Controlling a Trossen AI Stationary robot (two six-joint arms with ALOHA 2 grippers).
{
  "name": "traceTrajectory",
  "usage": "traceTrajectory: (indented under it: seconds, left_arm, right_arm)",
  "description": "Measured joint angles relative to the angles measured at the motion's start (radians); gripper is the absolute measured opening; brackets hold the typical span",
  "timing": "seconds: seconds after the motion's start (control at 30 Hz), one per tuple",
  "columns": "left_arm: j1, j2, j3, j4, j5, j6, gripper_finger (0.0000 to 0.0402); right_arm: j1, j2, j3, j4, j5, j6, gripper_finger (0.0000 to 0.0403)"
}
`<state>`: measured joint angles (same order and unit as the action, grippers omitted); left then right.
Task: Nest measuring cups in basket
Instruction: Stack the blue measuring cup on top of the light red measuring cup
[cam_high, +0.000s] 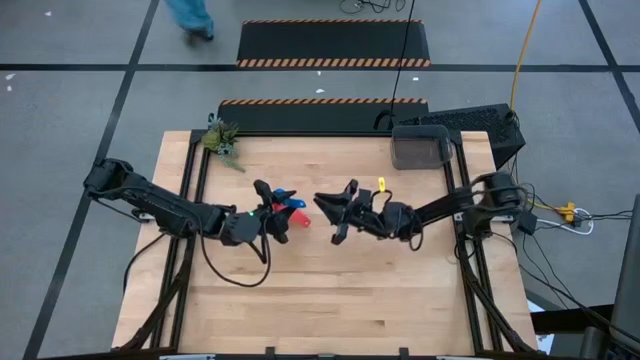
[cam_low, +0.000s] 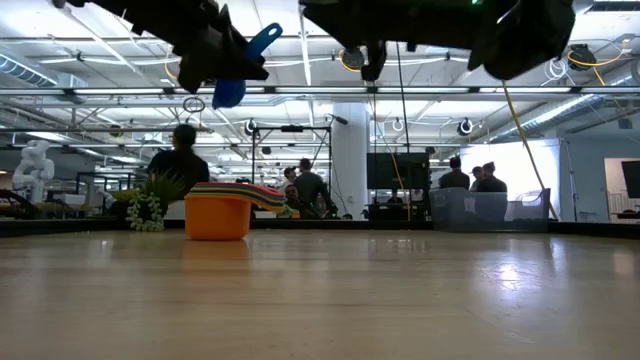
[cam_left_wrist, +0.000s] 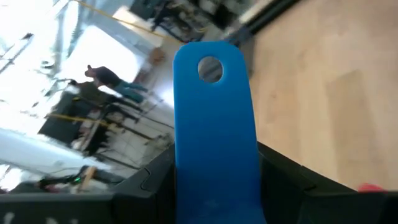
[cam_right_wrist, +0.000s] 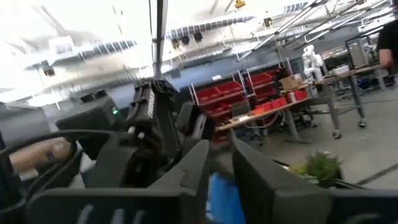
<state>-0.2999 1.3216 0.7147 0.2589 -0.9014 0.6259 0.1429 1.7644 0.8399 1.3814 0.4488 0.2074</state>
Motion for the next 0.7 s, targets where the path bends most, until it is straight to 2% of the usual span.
traceTrajectory:
  seconds: [0.1, 0.23, 0.37, 0.57, 0.7]
  left_arm:
    - [-0.01, -0.001, 0.0, -0.043, 0.079, -0.039, 0.0165]
    - [0.003, -0.011, 0.0, -0.101, 0.264, -0.089, 0.0163]
    - [0.059, -0.01, 0.002, -0.205, 0.427, -0.095, 0.016]
    - [0.169, -0.01, 0.101, -0.481, 0.626, -0.158, 0.0156]
    - [0.227, -0.01, 0.174, -0.602, 0.732, -0.133, 0.0151]
  right_arm:
    - [0.0, -0.111, -0.044, -0.129, 0.0, -0.044, 0.0086]
    - [0.0, -0.259, -0.098, -0.329, -0.001, -0.079, 0.0113]
    - [0.0, -0.373, -0.146, -0.449, -0.004, -0.082, 0.0128]
    - [0.001, -0.467, -0.215, -0.475, -0.004, -0.082, 0.0132]
    - [0.001, -0.496, -0.23, -0.474, -0.004, -0.086, 0.0132]
